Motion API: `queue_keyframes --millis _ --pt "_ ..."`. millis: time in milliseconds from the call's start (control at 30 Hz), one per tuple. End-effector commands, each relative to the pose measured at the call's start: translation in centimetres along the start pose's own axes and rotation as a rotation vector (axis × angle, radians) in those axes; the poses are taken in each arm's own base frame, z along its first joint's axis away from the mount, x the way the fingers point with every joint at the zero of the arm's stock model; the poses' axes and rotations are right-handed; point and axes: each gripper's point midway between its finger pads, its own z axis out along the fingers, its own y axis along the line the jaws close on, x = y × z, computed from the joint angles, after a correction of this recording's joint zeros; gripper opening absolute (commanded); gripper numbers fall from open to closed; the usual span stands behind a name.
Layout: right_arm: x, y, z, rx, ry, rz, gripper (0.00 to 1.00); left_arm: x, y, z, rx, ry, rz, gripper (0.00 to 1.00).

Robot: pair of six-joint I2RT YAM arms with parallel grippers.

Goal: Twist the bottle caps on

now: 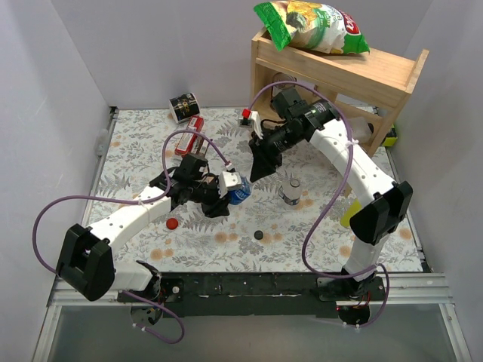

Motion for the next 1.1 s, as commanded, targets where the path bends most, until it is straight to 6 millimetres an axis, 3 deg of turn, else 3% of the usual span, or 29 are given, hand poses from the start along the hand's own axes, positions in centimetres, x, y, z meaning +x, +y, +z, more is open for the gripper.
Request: queue_keyframes --millis 0,67,133,167,200,233,267,300,333,733,1067 --pt "-4.1 4.1 -1.6 -0.055 -0.119 0.125 0.37 -5.0 0.2 -0.5 -0.023 -0.168 0.102 0.0" --pt "-6.1 4.6 -3.4 -0.005 -0.204 -0.051 0.53 -4.6 -0.1 -0.5 -0.02 -0.164 0.075 0.0" --pt "-5.6 4.5 -3.7 0.0 -0.24 -0.17 0.6 -4.6 -0.5 -0.7 -0.008 -0.176 0.071 0.0" --pt "-7.6 6.0 -5.8 0.059 -0.355 -0.331 0.62 -4.5 -0.7 -0.7 -0.002 -0.177 0.072 0.0" --pt "-5.0 4.6 -3.9 0.062 -0.344 -0.293 0.67 -4.5 -0.9 -0.7 0.006 -0.182 0.072 0.0" --pt "-4.8 4.6 -4.2 0.097 -0.384 -0.329 0.7 -4.7 -1.1 -0.8 0.012 -0.19 0.075 0.0" --pt "-5.0 6.5 -5.7 0.126 -0.452 -0.376 0.75 -5.0 -1.5 -0.9 0.033 -0.204 0.075 0.0" --pt "-5.9 6.4 -6.1 0.155 -0.516 -0.439 0.79 -5.2 -1.6 -1.0 0.036 -0.211 0.077 0.0" --pt "-4.9 6.0 -5.3 0.158 -0.512 -0.413 0.79 -5.4 -1.7 -1.0 0.042 -0.214 0.072 0.0" --pt "-4.2 4.8 -4.2 0.15 -0.549 -0.248 0.72 -6.5 -2.3 -1.3 0.079 -0.253 0.072 0.0" --pt "-4.8 4.8 -4.5 0.142 -0.592 -0.225 0.45 -6.5 -2.3 -1.4 0.081 -0.251 0.075 0.0"
